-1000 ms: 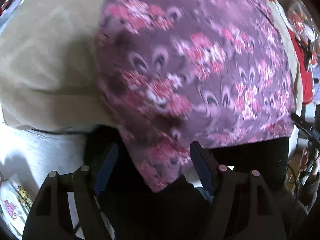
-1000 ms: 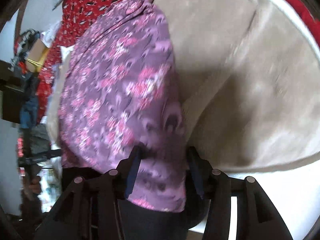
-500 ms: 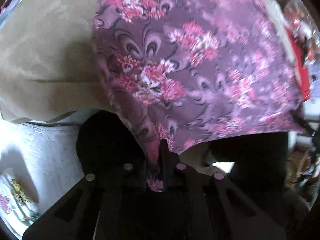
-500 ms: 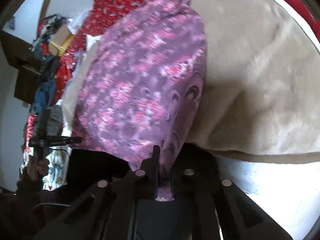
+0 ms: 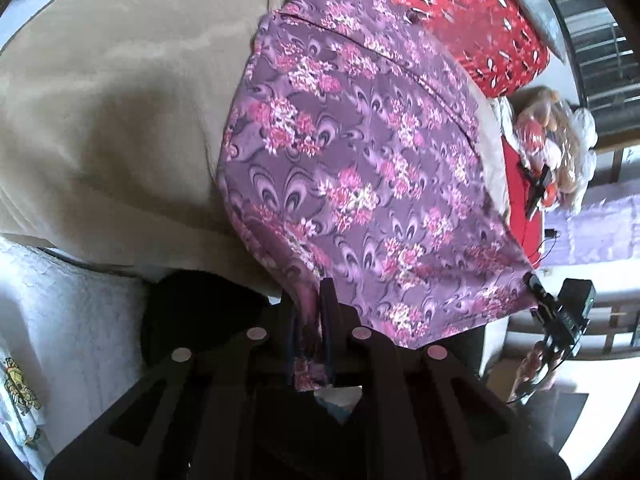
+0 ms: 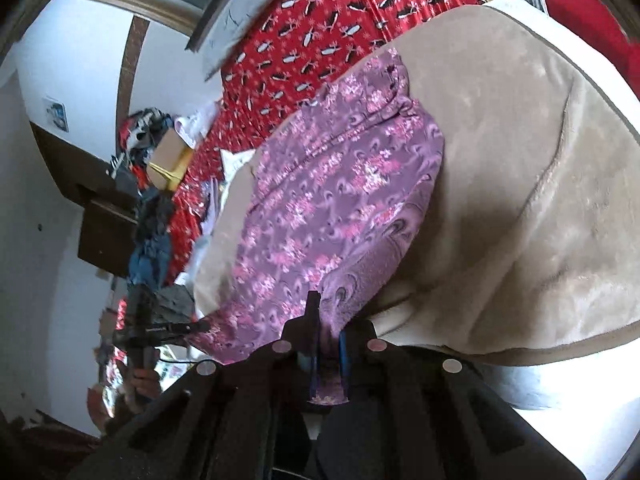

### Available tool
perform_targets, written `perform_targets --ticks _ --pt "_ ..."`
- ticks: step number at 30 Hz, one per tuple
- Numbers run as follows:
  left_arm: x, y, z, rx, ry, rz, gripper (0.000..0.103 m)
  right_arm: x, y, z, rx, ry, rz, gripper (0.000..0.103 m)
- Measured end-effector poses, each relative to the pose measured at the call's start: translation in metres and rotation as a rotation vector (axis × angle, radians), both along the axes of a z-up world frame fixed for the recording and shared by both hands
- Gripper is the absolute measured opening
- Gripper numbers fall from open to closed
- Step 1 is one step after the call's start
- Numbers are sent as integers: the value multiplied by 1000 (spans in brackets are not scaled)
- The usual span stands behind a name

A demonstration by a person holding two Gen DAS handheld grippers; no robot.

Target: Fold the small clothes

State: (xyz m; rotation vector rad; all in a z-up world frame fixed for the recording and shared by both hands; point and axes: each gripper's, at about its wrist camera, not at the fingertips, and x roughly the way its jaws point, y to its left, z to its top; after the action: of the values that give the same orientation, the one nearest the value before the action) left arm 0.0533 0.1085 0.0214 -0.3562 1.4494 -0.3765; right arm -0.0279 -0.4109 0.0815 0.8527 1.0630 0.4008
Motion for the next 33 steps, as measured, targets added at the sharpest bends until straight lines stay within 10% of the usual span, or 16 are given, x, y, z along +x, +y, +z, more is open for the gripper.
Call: perform_targets --ticks 11,28,33 --pt "70 6 15 -55 -43 111 8 67 -23 -2 121 -30 -104 7" --pt "303 -11 29 -2 -171 316 8 258 -49 -81 203 40 -285 7" --pt "329 -30 22 64 -183 186 10 296 -44 -107 180 89 -278 7"
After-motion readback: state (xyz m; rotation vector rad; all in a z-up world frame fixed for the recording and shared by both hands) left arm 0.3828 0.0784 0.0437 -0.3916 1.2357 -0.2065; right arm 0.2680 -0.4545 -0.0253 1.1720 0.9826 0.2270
